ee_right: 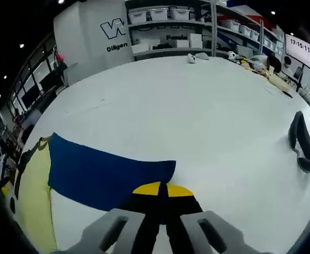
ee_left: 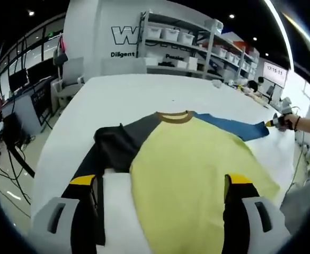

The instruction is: Fold the garment on the visible template until the final outline fits inside the template.

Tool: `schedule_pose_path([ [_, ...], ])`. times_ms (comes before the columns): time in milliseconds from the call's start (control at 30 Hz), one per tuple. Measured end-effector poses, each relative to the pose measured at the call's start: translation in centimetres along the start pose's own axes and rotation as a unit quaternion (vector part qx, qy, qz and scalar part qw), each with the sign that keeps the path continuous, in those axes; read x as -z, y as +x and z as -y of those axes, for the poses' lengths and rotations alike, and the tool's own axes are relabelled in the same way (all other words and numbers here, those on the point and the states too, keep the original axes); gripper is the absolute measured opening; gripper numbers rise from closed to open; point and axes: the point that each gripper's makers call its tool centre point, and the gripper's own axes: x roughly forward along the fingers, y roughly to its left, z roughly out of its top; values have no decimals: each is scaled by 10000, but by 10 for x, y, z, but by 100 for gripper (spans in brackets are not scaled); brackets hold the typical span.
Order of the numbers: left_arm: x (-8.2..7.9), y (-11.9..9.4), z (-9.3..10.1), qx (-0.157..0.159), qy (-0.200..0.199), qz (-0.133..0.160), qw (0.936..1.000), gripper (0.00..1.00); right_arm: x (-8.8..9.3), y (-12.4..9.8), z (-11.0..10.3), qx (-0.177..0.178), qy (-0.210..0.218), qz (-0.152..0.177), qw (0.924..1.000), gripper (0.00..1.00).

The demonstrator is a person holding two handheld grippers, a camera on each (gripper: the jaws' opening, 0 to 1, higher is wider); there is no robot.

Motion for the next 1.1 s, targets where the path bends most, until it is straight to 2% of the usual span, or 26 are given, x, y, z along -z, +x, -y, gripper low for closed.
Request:
schedule_pose_path([
  [200, 4, -14, 7, 50, 93, -14, 9999, 99, -11, -10, -25, -309, 103, 144, 9994, 0],
  [400, 4, -25, 15, 118, 175, -32, 9998, 99, -19, -17, -49, -540, 132, 141, 9984, 0],
  [533, 6, -32, 24, 272, 218, -23, 9994, 99, -30, -24, -75, -849, 225, 250, 9958, 0],
  [733, 16, -36, 29, 351, 257, -154, 9989, 99, -40, -27, -108, -1146, 229, 238, 9929, 0],
  [800, 17, -37, 29, 350, 266, -164, 9989, 99, -41, -28, -115, -1206, 249, 246, 9921, 0],
  [833, 18, -39, 30, 338, 349, -154, 9987, 99, -42, -29, -129, -1345, 242, 218, 9904, 0],
  [933, 19, -43, 31, 324, 380, -189, 9986, 99, -44, -31, -149, -1549, 306, 177, 9873, 0],
  [1100, 20, -47, 32, 282, 407, -187, 9986, 99, -48, -26, -176, -1802, 351, 88, 9830, 0],
])
